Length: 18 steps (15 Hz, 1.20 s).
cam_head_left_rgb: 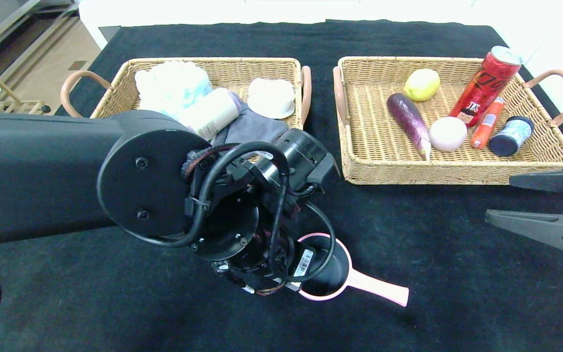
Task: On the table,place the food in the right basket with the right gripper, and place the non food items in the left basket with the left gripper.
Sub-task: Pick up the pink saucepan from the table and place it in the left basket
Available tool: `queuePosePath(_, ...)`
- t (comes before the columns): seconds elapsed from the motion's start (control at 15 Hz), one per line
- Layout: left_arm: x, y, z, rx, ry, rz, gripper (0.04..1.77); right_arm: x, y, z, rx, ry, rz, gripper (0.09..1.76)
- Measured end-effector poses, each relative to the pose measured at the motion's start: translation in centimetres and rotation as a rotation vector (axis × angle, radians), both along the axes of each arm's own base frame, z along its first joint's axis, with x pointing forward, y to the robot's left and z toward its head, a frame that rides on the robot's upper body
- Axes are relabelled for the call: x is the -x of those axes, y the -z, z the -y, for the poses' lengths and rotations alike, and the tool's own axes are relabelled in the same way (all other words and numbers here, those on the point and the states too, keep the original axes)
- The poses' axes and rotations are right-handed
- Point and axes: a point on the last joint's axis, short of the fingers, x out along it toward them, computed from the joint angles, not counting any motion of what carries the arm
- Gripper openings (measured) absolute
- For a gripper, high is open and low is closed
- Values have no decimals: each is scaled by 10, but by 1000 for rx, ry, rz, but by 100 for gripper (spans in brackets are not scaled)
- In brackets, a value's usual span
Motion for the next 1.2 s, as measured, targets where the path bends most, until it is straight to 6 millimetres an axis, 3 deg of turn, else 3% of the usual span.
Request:
queuePosePath(0.2, 0, 0, 0, 1, -3, -2, 70, 0, 0, 0, 0, -1, -1, 171)
queuePosePath(0.27, 0, 1, 0, 1, -6, -2, 10, 0, 0, 0, 0, -1, -2, 171)
queuePosePath(0.33, 0, 1, 0, 0, -5, -3, 17, 0, 0, 0, 0, -1, -2, 171)
queuePosePath(1.2, 2, -2, -2, 11, -6, -2, 16, 0, 1, 0, 0, 0, -1, 171)
